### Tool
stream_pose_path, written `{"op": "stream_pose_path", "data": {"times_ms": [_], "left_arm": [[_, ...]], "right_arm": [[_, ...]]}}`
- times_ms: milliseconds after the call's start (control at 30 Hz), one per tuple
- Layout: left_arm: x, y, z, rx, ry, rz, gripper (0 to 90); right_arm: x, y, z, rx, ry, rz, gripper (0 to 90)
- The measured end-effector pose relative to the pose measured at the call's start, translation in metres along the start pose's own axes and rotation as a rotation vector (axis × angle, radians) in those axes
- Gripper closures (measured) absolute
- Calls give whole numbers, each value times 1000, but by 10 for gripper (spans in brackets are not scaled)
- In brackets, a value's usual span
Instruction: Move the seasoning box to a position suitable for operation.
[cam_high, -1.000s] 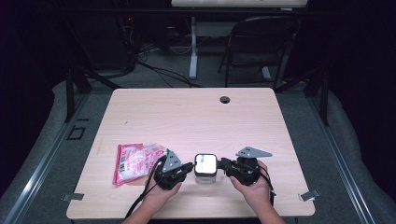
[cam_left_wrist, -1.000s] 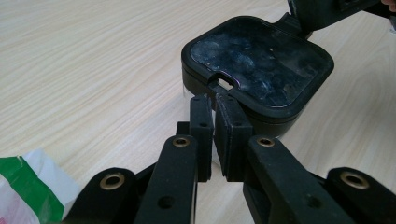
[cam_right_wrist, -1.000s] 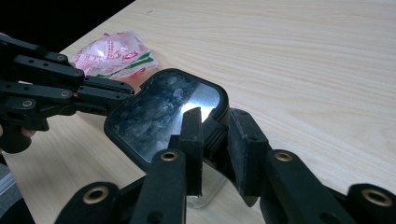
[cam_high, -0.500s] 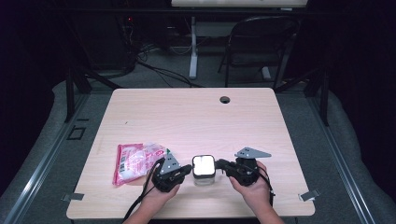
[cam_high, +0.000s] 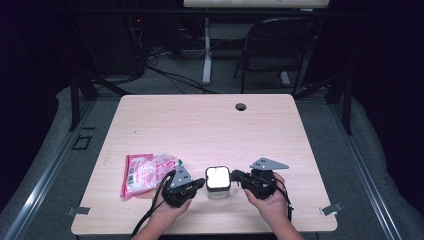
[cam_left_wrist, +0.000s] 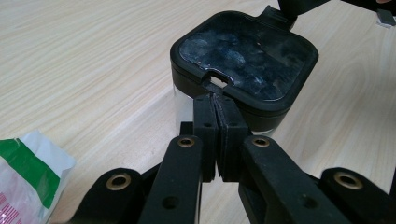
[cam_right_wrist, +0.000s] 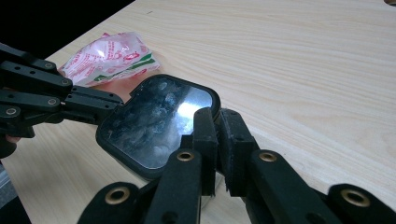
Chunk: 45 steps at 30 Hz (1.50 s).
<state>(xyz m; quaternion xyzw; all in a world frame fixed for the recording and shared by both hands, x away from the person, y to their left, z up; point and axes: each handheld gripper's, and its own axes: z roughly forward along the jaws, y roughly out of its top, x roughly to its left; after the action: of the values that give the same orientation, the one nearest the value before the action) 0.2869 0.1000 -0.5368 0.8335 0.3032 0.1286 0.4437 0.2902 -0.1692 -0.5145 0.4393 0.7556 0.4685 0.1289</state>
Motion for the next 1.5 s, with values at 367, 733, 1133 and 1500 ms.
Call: {"op": "stream_pose_path", "data": {"times_ms": [367,733,1133,1500], "left_arm": [[0,-1,-2,11,-6,7,898],[-2,-7,-6,34,-25,10,900],[-5,-10,-4,45,-43,31,900],[-6,-7,-3,30,-54,28,900]], "right_arm": [[-2,-2,0,-8,15,13,856],[-3,-3,-1,-14,20,32,858],[-5,-4,0,-22,27,48,859],[-7,-6,1,-40,47,98,861]]}}
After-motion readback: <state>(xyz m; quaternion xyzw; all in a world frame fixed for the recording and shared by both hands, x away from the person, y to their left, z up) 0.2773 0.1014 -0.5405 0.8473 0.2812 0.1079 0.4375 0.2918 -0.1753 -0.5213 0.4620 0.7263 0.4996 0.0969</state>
